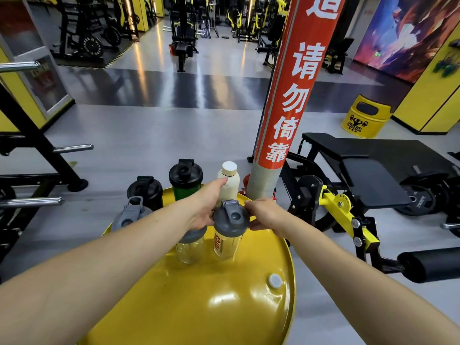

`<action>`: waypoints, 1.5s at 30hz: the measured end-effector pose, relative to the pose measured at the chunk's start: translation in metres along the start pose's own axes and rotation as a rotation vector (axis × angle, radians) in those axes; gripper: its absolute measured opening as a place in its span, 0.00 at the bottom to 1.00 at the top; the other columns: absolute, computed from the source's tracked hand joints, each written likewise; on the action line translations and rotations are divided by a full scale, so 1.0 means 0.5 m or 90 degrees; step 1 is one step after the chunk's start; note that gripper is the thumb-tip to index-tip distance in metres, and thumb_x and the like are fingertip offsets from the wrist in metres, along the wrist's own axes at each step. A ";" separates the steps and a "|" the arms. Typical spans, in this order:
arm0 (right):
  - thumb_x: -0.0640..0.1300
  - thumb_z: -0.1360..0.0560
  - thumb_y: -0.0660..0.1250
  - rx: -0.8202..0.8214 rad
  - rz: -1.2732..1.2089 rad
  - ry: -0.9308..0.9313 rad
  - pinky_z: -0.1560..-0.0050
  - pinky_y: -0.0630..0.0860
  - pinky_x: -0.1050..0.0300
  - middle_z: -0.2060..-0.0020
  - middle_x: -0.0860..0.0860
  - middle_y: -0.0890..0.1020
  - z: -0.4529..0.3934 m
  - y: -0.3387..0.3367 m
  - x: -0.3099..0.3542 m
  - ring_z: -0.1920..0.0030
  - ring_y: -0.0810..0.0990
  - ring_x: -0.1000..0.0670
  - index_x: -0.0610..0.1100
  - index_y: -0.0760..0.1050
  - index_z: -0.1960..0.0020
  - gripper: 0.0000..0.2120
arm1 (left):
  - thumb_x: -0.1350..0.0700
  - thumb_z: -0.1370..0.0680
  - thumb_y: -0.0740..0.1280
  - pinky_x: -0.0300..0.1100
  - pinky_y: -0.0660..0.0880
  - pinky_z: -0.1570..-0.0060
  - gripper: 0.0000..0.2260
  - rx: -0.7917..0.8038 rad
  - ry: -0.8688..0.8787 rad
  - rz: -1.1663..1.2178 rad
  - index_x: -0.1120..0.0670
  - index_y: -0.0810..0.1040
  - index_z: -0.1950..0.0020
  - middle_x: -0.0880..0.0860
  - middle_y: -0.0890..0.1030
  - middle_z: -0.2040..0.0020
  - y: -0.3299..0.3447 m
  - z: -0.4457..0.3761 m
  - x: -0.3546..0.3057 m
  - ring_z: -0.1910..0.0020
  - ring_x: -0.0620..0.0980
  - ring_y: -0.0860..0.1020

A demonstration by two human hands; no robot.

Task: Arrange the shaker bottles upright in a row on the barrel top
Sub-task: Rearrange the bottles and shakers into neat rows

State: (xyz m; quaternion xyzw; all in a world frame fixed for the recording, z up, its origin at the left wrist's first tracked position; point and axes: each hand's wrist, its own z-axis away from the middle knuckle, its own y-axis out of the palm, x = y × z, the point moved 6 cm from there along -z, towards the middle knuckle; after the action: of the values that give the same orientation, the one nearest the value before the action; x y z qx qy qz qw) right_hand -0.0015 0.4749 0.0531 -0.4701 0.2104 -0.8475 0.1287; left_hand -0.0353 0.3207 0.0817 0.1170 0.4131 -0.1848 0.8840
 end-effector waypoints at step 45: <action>0.46 0.20 0.62 -0.044 0.170 -0.217 0.35 0.75 0.48 0.38 0.46 0.83 0.014 0.059 0.153 0.39 0.79 0.45 0.44 0.80 0.37 0.15 | 0.35 0.21 0.56 0.51 0.68 0.30 0.38 -0.054 0.098 -0.075 0.64 0.63 0.24 0.65 0.69 0.26 -0.214 0.021 -0.033 0.29 0.62 0.70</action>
State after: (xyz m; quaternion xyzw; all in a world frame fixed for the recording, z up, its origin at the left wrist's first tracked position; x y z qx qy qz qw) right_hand -0.0350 0.4155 0.0994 -0.5788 0.2751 -0.7232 0.2575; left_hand -0.0829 0.2240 0.0954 0.0686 0.4934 -0.2092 0.8415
